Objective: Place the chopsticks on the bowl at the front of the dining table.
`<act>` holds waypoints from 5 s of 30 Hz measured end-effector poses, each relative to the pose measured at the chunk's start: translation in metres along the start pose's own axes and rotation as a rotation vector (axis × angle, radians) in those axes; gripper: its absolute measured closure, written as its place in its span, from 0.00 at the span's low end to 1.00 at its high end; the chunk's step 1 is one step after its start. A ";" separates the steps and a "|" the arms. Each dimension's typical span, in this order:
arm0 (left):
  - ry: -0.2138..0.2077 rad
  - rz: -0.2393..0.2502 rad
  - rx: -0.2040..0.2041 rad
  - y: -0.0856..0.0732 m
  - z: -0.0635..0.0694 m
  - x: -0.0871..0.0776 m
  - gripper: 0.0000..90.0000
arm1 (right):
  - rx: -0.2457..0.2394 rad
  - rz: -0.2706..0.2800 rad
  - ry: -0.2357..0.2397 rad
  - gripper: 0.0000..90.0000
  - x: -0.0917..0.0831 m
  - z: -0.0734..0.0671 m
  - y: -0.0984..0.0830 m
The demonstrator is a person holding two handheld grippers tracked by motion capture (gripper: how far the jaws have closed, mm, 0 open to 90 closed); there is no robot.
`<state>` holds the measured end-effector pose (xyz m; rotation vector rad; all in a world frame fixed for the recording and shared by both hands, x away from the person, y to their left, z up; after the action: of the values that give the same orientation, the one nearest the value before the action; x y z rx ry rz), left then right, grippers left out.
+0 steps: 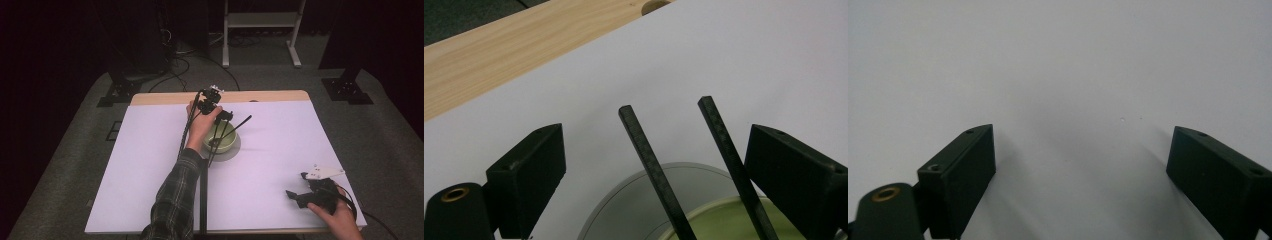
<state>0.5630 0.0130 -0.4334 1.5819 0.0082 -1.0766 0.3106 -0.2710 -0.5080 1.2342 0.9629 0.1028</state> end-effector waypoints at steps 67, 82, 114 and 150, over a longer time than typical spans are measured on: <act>0.035 0.007 -0.043 -0.047 0.008 -0.055 0.10 | -0.004 0.001 -0.001 0.12 0.000 0.000 0.000; 0.052 -0.001 -0.054 -0.057 0.000 -0.057 0.10 | -0.003 0.001 -0.001 0.12 0.000 0.000 0.000; -0.027 0.070 0.002 -0.082 0.030 -0.122 0.10 | -0.002 0.000 -0.002 0.12 0.000 0.000 0.000; -0.098 0.011 0.016 -0.151 0.061 -0.138 0.10 | 0.000 -0.001 -0.003 0.12 0.000 0.000 0.000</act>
<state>0.3652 0.0880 -0.4589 1.5405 -0.0757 -1.1471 0.3106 -0.2709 -0.5080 1.2334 0.9605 0.1006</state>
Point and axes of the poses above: each handheld gripper's, and its own axes: x roughly forward along the jaws, y roughly out of its top, z roughly to its right, the point moved 6 cm from there along x, roughly forward along the jaws, and after that the axes turned 9 degrees about z, right-handed, at the moved point
